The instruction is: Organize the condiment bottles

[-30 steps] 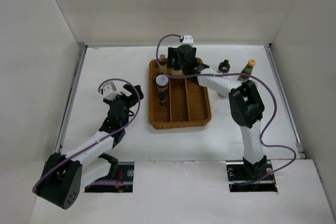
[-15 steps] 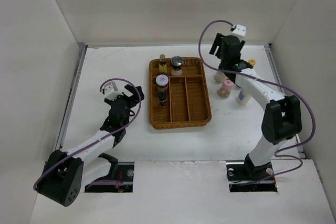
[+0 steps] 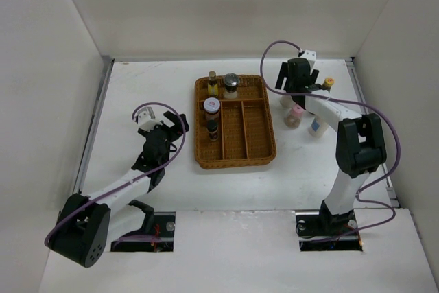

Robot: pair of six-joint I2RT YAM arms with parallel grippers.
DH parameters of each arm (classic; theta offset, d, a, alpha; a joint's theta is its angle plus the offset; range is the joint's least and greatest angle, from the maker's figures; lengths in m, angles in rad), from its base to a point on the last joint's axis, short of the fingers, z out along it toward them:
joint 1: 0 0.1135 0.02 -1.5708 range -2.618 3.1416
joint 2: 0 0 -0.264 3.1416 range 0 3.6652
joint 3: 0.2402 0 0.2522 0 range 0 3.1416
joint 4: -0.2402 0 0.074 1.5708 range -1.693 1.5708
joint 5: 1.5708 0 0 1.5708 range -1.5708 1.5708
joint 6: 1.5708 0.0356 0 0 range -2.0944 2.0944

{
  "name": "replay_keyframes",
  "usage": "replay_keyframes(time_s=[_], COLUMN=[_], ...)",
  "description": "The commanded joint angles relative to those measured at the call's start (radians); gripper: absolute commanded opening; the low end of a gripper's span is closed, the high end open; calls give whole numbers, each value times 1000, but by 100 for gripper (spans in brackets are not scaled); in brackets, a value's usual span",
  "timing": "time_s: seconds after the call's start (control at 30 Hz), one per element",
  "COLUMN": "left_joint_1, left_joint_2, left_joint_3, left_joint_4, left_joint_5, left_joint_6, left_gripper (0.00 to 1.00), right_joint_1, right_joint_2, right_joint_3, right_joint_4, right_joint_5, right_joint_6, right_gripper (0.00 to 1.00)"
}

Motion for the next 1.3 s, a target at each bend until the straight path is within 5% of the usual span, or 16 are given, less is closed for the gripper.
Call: replay_keyframes(time_s=[0.0,0.13,0.33,0.5,0.7,1.03,1.27], left_joint_1=[-4,-6,2,5,13,26,28], left_joint_2=[-7,-4,-6,-10,-15,-18,5], left_joint_3=[19,19,16,13,10,4,10], left_joint_4=[61,61,67,67,68,68,68], left_joint_5=[9,9,12,15,15,12,13], left_joint_6=[-7,-7,-7,-7,-7,-9,-9], left_gripper=[89,89,91,91,94,100,100], right_joint_1=[-2,-8,-27,-50,-50,-9,117], right_joint_2=[12,26,44,70,41,-124,-60], right_joint_3=[30,24,59,119,104,171,249], right_joint_4=[-7,-1,-2,-53,-24,101,107], right_joint_5=[-19,-12,-17,-49,-57,-42,-74], right_joint_6=[17,20,14,-8,-8,-54,-49], right_gripper=[91,85,62,76,50,47,48])
